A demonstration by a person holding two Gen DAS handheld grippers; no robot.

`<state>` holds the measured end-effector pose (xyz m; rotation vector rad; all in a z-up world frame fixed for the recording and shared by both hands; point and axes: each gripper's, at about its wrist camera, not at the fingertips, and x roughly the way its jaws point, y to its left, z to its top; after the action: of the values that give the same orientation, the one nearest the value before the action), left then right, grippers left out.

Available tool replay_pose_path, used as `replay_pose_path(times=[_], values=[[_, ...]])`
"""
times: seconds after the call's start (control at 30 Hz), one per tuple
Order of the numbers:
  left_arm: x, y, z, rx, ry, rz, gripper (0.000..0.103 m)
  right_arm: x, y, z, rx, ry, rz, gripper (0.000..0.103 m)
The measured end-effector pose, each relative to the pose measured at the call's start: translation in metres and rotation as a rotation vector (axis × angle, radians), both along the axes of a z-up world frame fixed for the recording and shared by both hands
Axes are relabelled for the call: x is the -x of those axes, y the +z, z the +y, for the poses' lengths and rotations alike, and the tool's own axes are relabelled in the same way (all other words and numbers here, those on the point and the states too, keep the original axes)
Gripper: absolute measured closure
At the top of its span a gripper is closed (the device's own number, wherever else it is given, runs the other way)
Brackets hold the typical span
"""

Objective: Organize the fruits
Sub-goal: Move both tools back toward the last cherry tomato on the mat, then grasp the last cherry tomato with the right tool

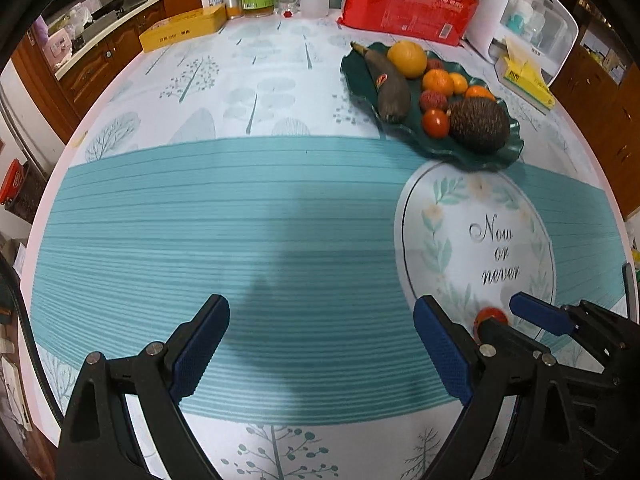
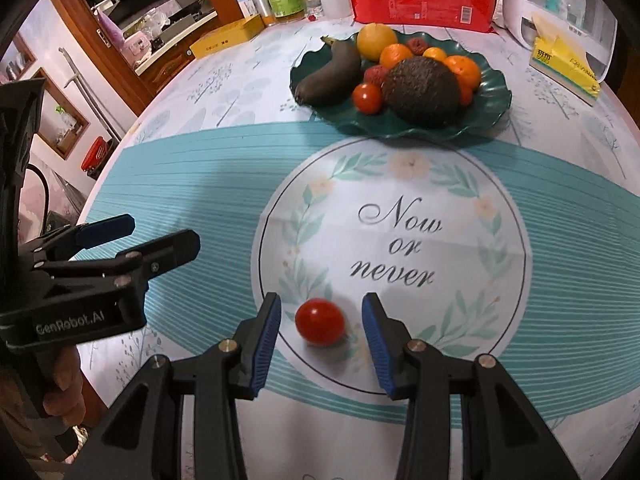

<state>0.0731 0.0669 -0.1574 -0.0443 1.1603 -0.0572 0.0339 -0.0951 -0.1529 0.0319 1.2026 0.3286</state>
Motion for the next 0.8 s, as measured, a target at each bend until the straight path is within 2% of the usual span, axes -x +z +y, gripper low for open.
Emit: replay_pose_path(times=[0.43,0.6,0.8], values=[[0.018,-0.010,-0.002,-0.004,-0.004,0.002,0.010,0.014,-0.013,0.007,0.042,0.008,-0.040,0.061],[0.023,-0.010,-0.004,0.014,-0.012,0.006,0.010,0.016,-0.013,0.006,0.064,0.008,-0.070,0.075],[0.027,-0.009,-0.007,0.014,-0.013,0.025,0.010,0.016,-0.013,0.004,0.054,0.005,-0.063,0.076]])
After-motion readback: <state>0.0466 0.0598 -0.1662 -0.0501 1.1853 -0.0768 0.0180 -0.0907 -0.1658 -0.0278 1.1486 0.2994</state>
